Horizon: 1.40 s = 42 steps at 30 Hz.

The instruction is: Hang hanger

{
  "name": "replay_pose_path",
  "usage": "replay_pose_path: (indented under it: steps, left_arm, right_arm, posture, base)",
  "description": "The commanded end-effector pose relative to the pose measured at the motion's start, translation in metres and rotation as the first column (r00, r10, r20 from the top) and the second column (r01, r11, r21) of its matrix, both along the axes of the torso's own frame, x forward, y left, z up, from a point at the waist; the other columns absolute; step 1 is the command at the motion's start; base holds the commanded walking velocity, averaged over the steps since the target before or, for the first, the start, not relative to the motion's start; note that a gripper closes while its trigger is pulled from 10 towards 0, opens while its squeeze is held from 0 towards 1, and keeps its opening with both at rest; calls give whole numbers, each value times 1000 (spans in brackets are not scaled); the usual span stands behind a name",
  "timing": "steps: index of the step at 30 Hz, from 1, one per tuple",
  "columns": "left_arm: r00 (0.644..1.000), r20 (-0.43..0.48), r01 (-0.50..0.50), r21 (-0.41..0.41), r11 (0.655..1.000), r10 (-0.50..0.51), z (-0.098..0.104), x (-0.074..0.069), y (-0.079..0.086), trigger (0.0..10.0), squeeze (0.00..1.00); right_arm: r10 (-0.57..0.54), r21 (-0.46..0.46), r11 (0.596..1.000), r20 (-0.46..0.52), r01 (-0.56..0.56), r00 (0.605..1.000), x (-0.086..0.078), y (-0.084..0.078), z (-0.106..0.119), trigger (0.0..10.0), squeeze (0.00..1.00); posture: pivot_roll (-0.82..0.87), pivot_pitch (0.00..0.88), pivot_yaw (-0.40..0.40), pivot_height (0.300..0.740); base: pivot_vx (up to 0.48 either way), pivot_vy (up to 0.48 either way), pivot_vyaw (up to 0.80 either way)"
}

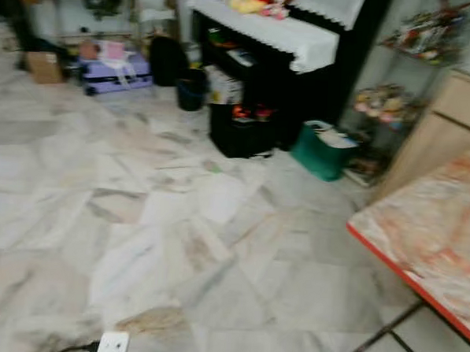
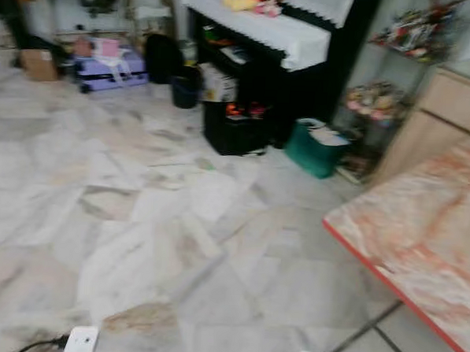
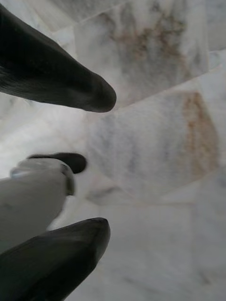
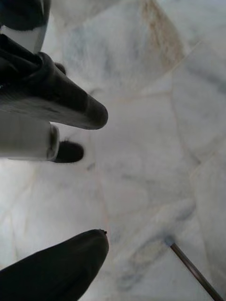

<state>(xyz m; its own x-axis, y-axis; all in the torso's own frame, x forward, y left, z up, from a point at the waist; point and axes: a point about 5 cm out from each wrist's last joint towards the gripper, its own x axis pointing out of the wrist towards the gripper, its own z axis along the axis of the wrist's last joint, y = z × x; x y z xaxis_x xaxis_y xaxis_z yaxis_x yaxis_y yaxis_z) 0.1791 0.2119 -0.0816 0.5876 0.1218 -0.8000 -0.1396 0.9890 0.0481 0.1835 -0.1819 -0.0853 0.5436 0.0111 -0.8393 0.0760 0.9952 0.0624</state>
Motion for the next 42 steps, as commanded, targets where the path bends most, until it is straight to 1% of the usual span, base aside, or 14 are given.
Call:
replay_pose_path:
  steps: [1, 34, 38, 42]
  left_arm:
    - [1000, 0, -4, -12, 1000, 4, 0, 1, -3, 10000, 0]
    - [1000, -7, 10, -11, 1000, -10, -1, 0, -4, 10000, 0]
    - [1000, -5, 13, -10, 1000, -13, 0, 1, -4, 10000, 0]
    - [1000, -3, 25, -3, 1000, -25, 0, 1, -4, 10000, 0]
  right_arm:
    - [-12, -10, 1000, -15, 12, 1000, -5, -6, -2, 10000, 0]
    - [-8, -11, 1000, -10, 8, 1000, -4, -6, -1, 10000, 0]
    - [-38, -4, 999, 7, 38, 999, -3, -6, -1, 10000, 0]
    - [-39, -3, 999, 8, 39, 999, -3, -6, -1, 10000, 0]
  posture:
    - [103, 9, -8, 740]
    - [111, 4, -9, 740]
    - [112, 5, -8, 740]
    - [112, 5, -7, 740]
  base:
    - [0, 0, -756]
    - [0, 0, -757]
    - [0, 0, 0]
    - [0, 0, 0]
